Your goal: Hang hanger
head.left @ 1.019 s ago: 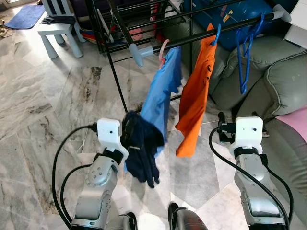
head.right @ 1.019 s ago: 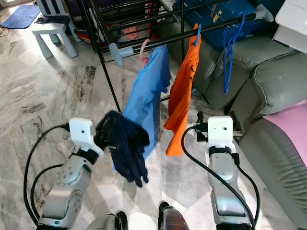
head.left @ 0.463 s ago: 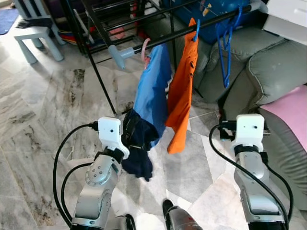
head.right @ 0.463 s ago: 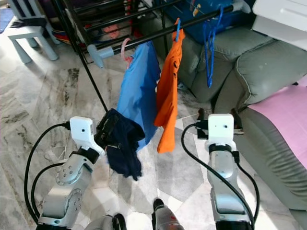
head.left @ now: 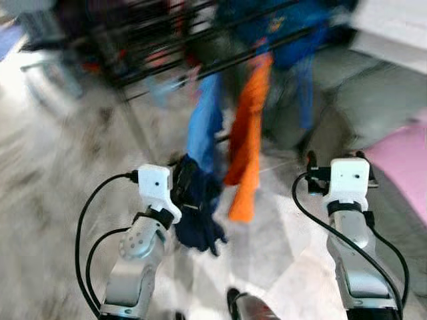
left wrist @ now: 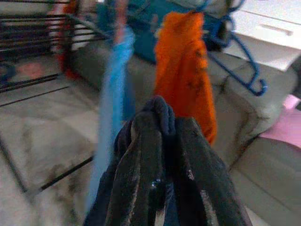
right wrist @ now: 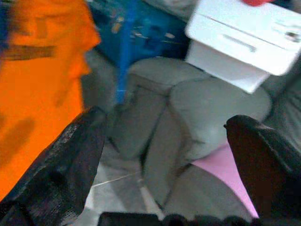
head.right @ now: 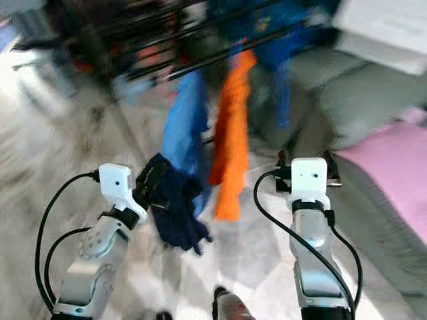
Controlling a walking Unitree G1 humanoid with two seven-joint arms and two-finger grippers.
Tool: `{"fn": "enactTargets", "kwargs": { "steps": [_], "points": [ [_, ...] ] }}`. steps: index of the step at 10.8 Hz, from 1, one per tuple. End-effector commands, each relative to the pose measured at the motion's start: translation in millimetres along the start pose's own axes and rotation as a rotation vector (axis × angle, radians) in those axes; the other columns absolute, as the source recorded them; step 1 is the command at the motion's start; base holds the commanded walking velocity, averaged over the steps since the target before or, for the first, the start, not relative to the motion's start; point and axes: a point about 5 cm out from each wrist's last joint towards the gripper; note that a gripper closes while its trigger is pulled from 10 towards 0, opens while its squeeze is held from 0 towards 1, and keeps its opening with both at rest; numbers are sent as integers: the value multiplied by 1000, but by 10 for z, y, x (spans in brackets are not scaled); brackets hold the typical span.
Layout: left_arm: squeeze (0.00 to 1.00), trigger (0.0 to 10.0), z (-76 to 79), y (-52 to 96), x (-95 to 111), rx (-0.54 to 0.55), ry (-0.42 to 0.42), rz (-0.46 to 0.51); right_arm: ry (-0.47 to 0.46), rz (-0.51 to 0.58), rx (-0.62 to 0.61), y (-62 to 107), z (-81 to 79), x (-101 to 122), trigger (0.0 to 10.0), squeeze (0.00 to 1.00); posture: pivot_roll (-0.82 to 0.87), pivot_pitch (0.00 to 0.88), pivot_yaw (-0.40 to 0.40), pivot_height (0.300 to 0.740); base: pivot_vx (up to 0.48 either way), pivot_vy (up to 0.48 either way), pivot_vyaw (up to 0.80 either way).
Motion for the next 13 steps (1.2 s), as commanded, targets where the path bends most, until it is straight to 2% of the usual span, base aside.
{"fn": "enactTargets", "kwargs": {
  "steps": [1,4,8,11,13],
  "points": [
    [0,10000,61,2,79,-37,0,36,18,-12,-6,2,22,-36,10000,0,-108,231,21,740,428,0,-800],
    [0,10000,54,7,65,-33,-8,25,13,-17,0,-1,22,-52,10000,0,-108,234,21,740,373,0,-719],
    [0,10000,41,9,48,-17,-9,12,15,-14,20,-16,3,-45,10000,0,-107,237,20,740,0,0,0],
    [0,10000,34,9,42,-6,-16,5,-2,-9,98,-166,11,-30,10000,0,-107,243,21,740,0,0,0],
    [0,10000,19,14,40,4,-21,1,-37,-18,175,-335,-12,12,10000,0,-104,249,22,740,0,0,0]
  ]
}}
Point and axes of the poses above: a point about 5 cm out from each wrist's last joint towards the gripper, its own y axis pointing back from the gripper into the wrist, its own x axis along the axis of the wrist's last joint, z = x × y, and after that the axes turned 6 degrees about y, right-handed
